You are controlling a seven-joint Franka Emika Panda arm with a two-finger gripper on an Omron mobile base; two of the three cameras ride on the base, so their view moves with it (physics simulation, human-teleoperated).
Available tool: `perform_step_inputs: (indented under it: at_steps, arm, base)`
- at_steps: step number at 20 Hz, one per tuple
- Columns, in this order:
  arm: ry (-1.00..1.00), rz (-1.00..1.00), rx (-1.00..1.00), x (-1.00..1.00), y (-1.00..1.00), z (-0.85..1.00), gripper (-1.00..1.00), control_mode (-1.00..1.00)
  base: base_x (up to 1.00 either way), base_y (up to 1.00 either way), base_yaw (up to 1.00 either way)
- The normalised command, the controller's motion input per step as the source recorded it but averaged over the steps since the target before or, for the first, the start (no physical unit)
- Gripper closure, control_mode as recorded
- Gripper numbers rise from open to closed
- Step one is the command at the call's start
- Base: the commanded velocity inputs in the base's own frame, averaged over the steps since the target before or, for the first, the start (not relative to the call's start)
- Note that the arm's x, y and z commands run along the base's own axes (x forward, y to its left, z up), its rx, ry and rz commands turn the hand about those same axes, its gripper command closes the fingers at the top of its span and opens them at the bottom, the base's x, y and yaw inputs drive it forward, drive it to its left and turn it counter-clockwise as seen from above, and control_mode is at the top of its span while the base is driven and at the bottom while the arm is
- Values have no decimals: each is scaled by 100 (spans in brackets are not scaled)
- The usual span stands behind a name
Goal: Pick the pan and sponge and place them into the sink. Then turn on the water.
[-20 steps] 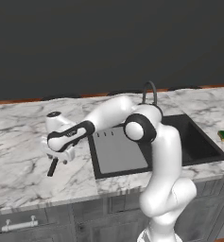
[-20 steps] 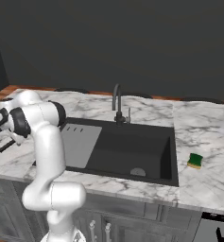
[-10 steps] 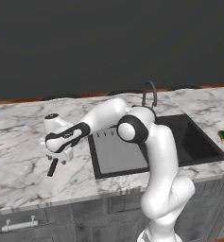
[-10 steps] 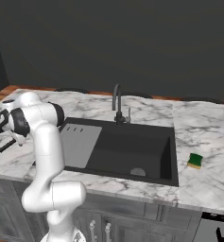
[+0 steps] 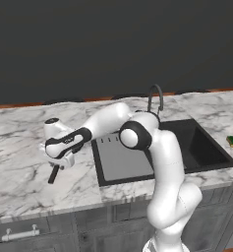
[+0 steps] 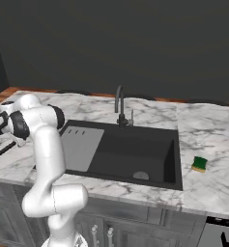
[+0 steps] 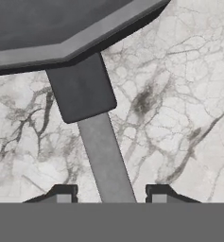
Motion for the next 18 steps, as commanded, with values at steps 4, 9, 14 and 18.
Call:
perform_step_inputs:
  at_steps: [4, 9, 14, 18]
  arm:
    - [2, 0, 0, 0, -1, 0, 100, -100]
    - [3, 0, 5, -5, -17, 7, 100, -100]
    - [-1, 1, 4, -48, -34, 63, 100, -100]
    - [-4, 16, 2, -75, -56, 79, 100, -100]
  base:
    - [0, 0, 0]
    - [0, 0, 0]
    - [0, 0, 0]
    - [0, 0, 0]
